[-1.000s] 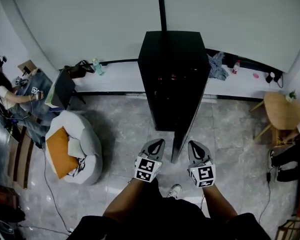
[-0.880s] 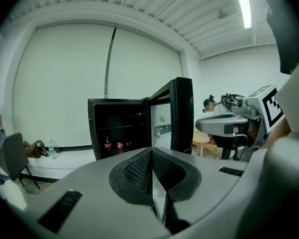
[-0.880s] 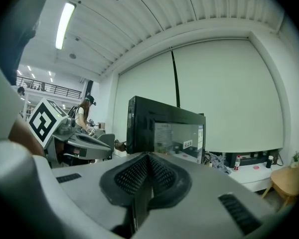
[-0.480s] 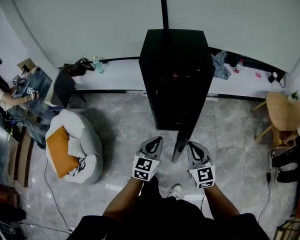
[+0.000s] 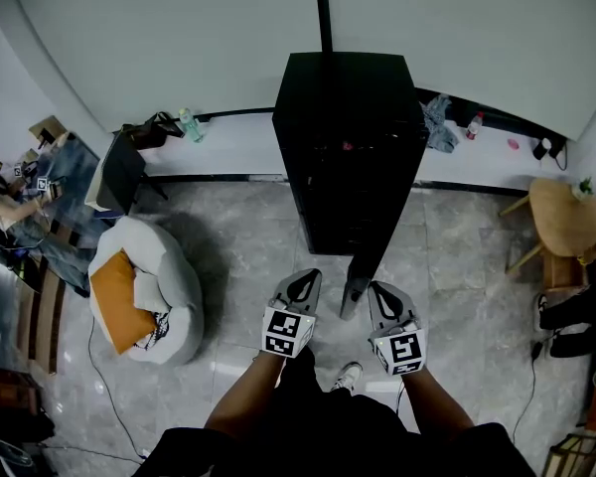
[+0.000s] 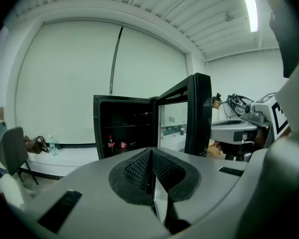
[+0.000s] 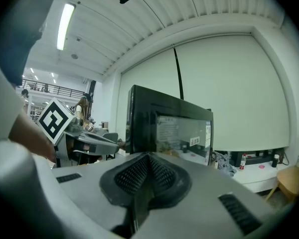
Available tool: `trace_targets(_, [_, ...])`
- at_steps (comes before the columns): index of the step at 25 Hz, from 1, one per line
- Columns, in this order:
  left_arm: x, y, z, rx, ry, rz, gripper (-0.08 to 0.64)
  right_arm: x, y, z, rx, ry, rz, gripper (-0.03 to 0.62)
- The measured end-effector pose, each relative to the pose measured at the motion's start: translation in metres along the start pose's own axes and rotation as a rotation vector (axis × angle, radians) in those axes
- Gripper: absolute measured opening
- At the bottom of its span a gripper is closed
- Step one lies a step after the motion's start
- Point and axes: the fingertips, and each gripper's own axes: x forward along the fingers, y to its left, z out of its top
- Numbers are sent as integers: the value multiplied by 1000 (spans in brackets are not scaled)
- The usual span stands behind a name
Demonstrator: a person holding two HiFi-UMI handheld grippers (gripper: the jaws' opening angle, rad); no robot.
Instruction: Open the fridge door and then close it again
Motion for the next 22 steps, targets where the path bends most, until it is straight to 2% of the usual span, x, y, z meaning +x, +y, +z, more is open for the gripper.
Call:
trace_targets(14, [5,23,-3,-9,10,13,21,20,11,4,39,-3,14,9])
trace_targets(22, [9,38,-5,-20,12,32,21,38,21,6,31,14,38,9])
